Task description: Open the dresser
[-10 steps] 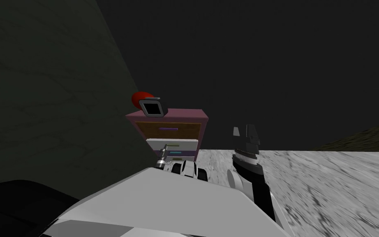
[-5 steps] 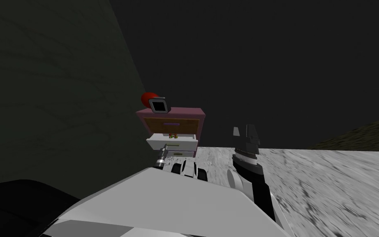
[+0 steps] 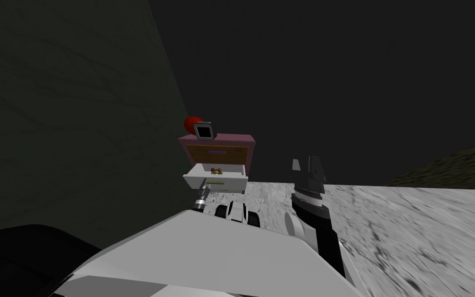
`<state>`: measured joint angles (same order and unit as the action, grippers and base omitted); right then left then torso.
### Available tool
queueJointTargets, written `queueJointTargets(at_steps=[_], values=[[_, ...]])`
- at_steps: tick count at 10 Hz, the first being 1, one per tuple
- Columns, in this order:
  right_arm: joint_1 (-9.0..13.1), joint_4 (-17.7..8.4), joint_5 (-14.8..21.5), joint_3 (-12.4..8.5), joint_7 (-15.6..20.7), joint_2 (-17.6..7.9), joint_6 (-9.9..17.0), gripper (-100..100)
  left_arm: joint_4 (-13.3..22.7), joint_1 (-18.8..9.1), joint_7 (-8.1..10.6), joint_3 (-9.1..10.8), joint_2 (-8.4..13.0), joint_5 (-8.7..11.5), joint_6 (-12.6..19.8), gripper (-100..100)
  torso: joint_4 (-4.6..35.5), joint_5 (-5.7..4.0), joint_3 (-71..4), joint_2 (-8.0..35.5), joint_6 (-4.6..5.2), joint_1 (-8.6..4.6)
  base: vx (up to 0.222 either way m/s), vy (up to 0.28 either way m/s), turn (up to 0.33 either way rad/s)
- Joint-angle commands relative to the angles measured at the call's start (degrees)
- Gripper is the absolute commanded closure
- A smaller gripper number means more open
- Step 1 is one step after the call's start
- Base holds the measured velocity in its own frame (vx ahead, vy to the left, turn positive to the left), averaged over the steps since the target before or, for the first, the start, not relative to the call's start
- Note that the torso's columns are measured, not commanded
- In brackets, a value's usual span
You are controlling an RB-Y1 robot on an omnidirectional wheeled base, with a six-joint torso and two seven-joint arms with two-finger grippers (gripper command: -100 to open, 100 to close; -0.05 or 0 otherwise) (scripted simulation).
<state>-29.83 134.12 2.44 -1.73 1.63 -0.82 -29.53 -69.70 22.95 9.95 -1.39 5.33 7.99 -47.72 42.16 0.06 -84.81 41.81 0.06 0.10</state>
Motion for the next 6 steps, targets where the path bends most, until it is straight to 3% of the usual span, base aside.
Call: queueJointTargets(at_steps=[1,6], values=[[0.0,0.0,0.0,0.0,0.0,0.0,0.0,0,-3.1,0.6,0.48,0.33,0.9,0.3,2.8,-100,0.0,-0.03,0.0,0.1,-0.04,-0.05,0.008,-0.023,-0.001],[0.0,0.0,0.0,0.0,0.0,0.0,0.0,0,-9.9,1.6,1.29,1.07,2.6,1.1,8.7,-100,0.1,-0.06,0.3,0.6,-0.06,-0.1,-0.014,-0.025,0.004]])
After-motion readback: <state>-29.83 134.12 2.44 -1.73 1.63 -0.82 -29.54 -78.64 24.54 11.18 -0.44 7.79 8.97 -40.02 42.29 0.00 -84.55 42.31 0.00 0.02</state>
